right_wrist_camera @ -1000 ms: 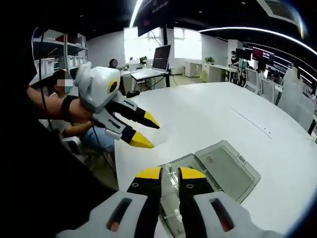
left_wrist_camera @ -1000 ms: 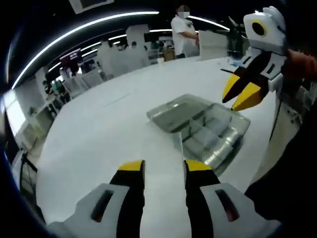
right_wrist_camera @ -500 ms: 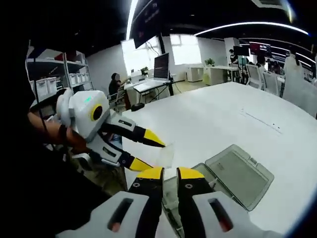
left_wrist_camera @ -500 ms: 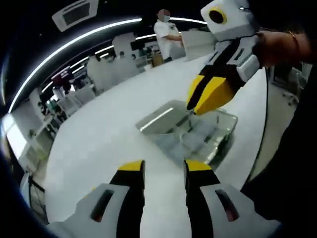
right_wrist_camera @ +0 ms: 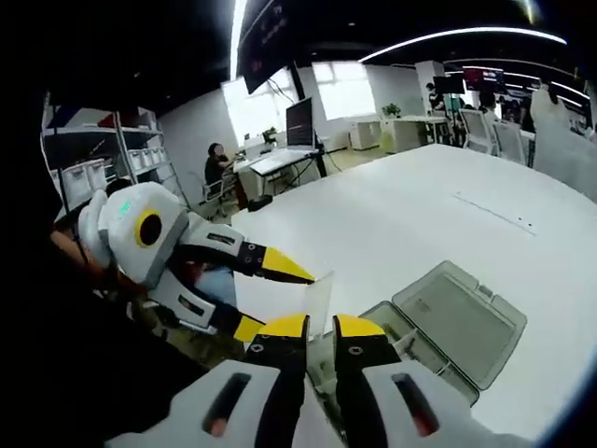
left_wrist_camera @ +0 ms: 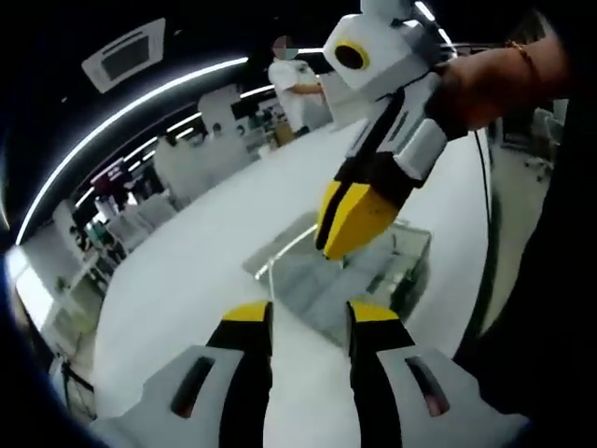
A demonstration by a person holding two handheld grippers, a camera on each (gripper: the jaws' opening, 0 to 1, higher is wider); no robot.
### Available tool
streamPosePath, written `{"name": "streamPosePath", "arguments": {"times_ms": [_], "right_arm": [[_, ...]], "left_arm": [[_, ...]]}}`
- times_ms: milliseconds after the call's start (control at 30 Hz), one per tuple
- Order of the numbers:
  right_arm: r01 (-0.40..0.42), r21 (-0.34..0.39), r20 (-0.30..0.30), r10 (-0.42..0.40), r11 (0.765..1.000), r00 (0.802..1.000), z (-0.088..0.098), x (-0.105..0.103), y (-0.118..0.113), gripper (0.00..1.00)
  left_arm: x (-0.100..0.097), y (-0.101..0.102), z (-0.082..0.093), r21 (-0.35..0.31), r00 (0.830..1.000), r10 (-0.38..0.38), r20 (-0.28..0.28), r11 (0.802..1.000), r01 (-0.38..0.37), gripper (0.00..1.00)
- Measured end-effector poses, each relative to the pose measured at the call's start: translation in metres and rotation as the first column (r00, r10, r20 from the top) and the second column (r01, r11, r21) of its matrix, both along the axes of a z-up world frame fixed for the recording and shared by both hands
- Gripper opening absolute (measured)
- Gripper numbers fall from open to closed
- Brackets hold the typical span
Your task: Insert the divider into the dual guide fixture by aligning both edges with the guide slots and pushing it downward to the bottom, including one-sided entry, uneven engagement, binding, and posture correction.
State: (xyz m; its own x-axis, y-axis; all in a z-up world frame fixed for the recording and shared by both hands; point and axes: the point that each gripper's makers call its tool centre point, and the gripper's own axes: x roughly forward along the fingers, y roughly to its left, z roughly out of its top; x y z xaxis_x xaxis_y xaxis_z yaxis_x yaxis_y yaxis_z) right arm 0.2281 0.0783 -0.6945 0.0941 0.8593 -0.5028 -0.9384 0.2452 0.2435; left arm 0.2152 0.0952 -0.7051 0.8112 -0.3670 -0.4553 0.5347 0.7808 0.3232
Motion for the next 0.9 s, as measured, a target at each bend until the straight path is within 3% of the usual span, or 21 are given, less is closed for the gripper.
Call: {"name": "streamPosePath", "arguments": {"times_ms": [300, 333, 367, 400, 433, 467, 533, 633, 900], "right_arm": [[0.021, -0.001, -0.049, -0.021, 1.0, 0.999, -0.006, -0.001, 0.0, 0.02], [0.025, 0.001, -0.072, -0.025, 1.0, 0.997, -0.006, -0.002, 0.0, 0.0], [0.036, 0.05, -0.152, -0.028, 0.998, 0.988, 0.0, -0.009, 0.004, 0.0], [0.065, 0.077, -0.173, -0.05, 0.995, 0.984, 0.005, -0.007, 0.006, 0.0], [0.048, 0.048, -0.132, -0.041, 0.998, 0.99, 0.002, -0.006, 0.003, 0.0], [0.047, 0.042, -0.083, -0.044, 0.998, 0.996, 0.003, -0.002, 0.002, 0.0], [0.049, 0.043, -0.096, -0.044, 0.998, 0.994, 0.003, -0.004, 0.004, 0.0], [0.045, 0.044, -0.101, -0.04, 0.998, 0.994, 0.004, -0.003, 0.005, 0.0], [0.034, 0.035, -0.071, -0.032, 0.999, 0.997, 0.005, -0.002, 0.004, 0.0]], "left_arm": [[-0.002, -0.006, 0.002, -0.002, 1.0, -0.017, 0.017, 1.0, 0.017, 0.29], [-0.002, -0.006, 0.001, -0.001, 1.0, -0.017, 0.016, 1.0, 0.017, 0.29], [-0.001, -0.005, 0.0, 0.006, 1.0, -0.013, 0.011, 1.0, 0.013, 0.29], [-0.001, -0.005, 0.0, 0.01, 1.0, -0.011, 0.014, 1.0, 0.011, 0.21], [0.001, 0.003, -0.003, 0.03, 1.0, 0.017, -0.002, 0.999, -0.017, 0.19], [0.002, 0.0, -0.003, 0.01, 1.0, 0.001, -0.014, 1.0, 0.0, 0.19], [0.002, 0.0, -0.003, -0.026, 1.0, 0.0, -0.016, 1.0, -0.001, 0.3], [0.001, 0.001, -0.006, -0.018, 1.0, 0.003, -0.03, 1.0, -0.004, 0.29], [0.0, -0.001, -0.013, -0.07, 0.998, 0.008, -0.065, 0.997, -0.013, 0.3]]}}
